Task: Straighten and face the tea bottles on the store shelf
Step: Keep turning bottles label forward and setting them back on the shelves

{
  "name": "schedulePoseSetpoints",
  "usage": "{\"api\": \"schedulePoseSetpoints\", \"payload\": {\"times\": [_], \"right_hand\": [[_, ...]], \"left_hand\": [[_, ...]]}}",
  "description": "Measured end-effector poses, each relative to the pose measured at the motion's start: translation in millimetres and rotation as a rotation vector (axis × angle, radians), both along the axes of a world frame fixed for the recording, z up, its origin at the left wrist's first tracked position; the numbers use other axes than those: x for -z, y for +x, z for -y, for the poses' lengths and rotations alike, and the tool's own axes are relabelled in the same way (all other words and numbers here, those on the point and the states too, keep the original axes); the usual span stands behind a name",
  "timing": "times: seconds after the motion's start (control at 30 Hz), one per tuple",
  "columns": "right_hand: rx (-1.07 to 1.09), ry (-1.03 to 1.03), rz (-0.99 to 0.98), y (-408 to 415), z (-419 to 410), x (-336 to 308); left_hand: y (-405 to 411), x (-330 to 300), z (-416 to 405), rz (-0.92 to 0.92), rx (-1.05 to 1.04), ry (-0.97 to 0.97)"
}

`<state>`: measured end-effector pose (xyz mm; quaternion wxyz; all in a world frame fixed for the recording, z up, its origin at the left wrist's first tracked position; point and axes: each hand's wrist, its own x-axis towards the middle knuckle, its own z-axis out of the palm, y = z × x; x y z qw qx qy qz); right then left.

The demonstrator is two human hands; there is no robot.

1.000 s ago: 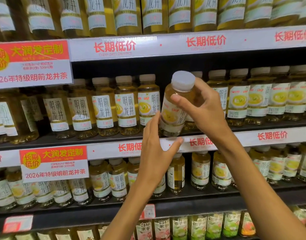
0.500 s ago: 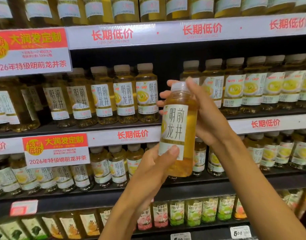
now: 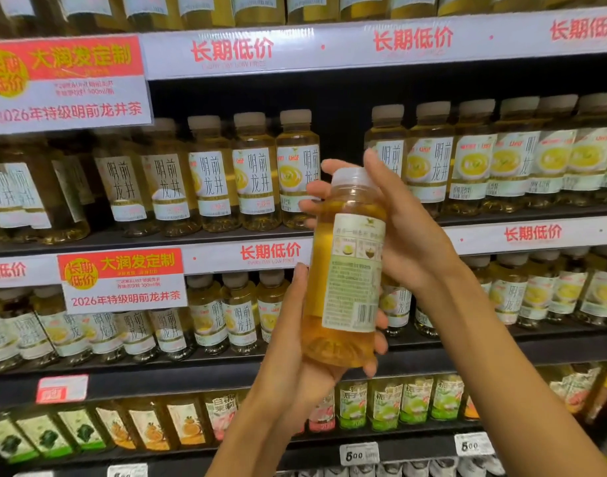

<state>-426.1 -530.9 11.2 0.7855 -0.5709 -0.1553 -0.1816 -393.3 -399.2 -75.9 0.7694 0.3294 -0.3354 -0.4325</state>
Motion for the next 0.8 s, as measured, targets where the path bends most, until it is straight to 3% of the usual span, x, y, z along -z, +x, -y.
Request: {"api": "schedulePoseSetpoints", "payload": {"times": [0.1, 0.2, 0.33, 0.43, 0.53, 0.63, 0.7, 0.8], "right_hand": [[-0.021, -0.004, 0.062, -1.4, 1.3, 3.3], [0.190, -0.138, 0.092, -7.6, 1.7, 5.5], [0.404, -0.285, 0.051, -11.4, -3.9, 9.0], [0.293, -0.331, -0.014, -13.0, -3.1, 5.4], [0.125, -0.237, -0.028, -12.9, 1.8, 4.3], [-0.018, -0.131, 0.024, -13.5, 0.0, 6.6], [0.037, -0.153, 0.057, -14.6, -1.5, 7.2], [0.270, -0.276, 0.066, -16.4, -4.0, 7.8]], "left_hand": [[4.6, 9.1, 1.1, 0.070, -0.015, 0.032], [12.0, 12.3, -3.4, 0.316, -0.320, 0.142], [9.5, 14.5, -0.2, 0.463, -0.406, 0.203], [3.9, 12.8, 2.8, 0.318, -0.321, 0.137], [0.5, 6.1, 0.8, 0.018, 0.028, 0.016], [0.3, 7.3, 1.5, -0.015, 0.160, 0.020], [2.5, 10.8, 1.8, 0.082, 0.041, 0.077], [3.0, 10.8, 0.5, 0.312, -0.304, 0.121]]}}
